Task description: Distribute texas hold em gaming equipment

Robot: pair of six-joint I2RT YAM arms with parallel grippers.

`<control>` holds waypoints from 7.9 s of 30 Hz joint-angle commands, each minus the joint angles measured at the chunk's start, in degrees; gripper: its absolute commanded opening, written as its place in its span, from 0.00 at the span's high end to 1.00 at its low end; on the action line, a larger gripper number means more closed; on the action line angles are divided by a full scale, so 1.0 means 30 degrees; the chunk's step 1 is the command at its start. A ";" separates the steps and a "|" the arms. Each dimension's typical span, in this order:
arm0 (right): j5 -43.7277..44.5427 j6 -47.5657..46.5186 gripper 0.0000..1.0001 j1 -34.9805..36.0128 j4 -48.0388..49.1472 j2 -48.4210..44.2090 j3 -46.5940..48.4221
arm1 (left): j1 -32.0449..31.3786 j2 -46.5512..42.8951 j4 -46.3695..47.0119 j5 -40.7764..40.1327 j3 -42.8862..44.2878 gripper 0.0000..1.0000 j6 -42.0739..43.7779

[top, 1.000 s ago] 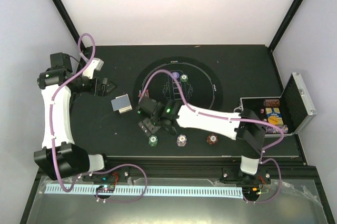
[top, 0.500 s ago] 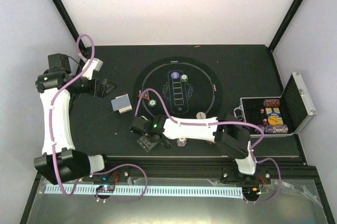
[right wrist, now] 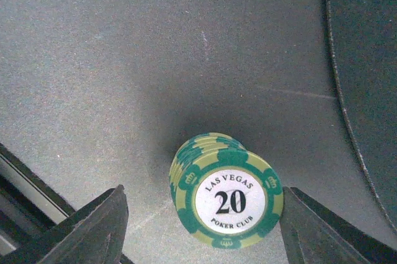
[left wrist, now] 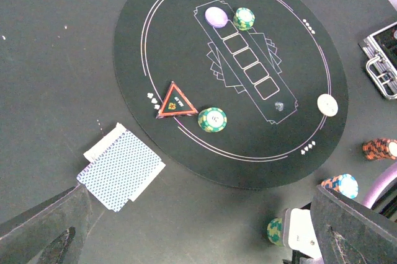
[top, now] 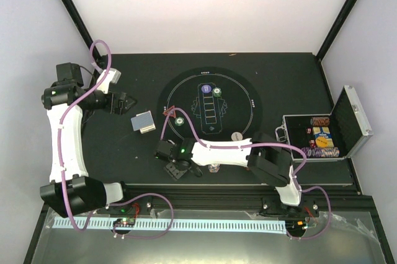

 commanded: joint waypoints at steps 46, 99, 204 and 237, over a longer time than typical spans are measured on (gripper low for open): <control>0.2068 -0.0285 0.91 -0.0940 -0.0735 -0.1602 0.1055 | 0.0158 -0.0636 -0.0008 -0.0152 0.0967 0.01 -0.0087; 0.3186 -0.0473 0.25 -0.6571 -0.0105 -0.7186 -0.5006 | 0.0136 -0.0638 0.0302 0.0422 0.1146 0.01 -0.0176; 0.0685 -0.2716 0.45 -0.8894 -0.3488 1.0096 1.5765 | 0.0154 -0.0573 0.0565 0.1158 0.0894 0.01 -0.0204; 0.1328 0.2809 0.15 -0.4164 0.0599 -0.8689 -0.7761 | 0.0143 -0.0996 0.0611 0.1706 0.1072 0.01 -0.0617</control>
